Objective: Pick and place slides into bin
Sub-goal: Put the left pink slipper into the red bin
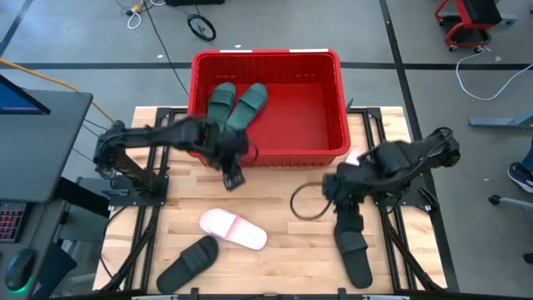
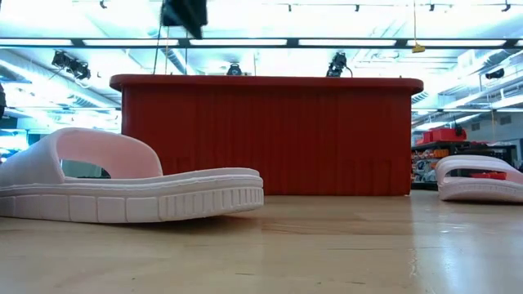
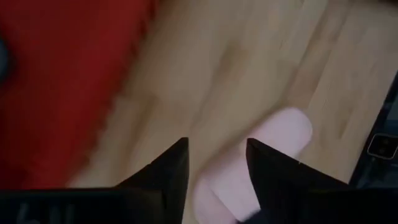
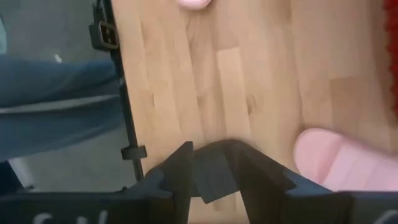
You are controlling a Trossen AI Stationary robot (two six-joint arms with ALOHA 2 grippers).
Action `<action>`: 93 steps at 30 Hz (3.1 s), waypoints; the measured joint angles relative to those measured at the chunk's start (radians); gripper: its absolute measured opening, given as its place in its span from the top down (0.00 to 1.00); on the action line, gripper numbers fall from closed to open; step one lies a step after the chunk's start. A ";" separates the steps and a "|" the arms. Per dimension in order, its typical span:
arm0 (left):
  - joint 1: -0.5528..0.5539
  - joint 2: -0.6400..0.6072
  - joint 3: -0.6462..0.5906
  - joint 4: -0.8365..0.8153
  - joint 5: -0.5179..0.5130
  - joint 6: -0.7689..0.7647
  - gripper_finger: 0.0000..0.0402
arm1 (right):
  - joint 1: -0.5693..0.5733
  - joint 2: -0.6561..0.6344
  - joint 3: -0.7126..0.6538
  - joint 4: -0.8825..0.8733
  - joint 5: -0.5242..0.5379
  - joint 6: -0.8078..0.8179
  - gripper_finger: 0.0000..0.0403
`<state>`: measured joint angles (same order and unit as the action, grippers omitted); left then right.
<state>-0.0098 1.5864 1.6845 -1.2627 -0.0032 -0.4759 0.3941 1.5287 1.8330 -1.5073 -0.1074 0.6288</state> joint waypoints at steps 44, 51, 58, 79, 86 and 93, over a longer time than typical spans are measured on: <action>-0.397 0.129 -0.509 0.428 -0.045 -0.723 0.65 | 0.000 0.006 -0.024 0.155 0.065 -0.020 0.68; -0.405 0.129 -0.509 0.248 -0.045 -0.744 0.71 | 0.000 0.006 -0.024 0.155 0.065 -0.031 0.68; -0.399 0.129 -0.511 0.197 -0.042 -0.749 0.71 | 0.000 0.006 -0.024 0.155 0.065 -0.055 0.68; -0.396 0.129 -0.505 0.017 -0.078 -0.760 0.97 | 0.000 0.006 -0.024 0.155 0.084 -0.130 0.68; -0.391 0.130 -0.445 0.009 -0.076 -0.714 0.99 | 0.000 0.006 -0.024 0.155 0.084 -0.167 0.68; -0.392 0.130 -0.122 -0.037 -0.080 -0.622 0.99 | -0.006 0.006 -0.024 0.155 0.166 -0.167 0.68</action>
<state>-0.4019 1.7168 1.5625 -1.3002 -0.0831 -1.0981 0.3882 1.5345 1.8090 -1.3525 0.0584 0.4615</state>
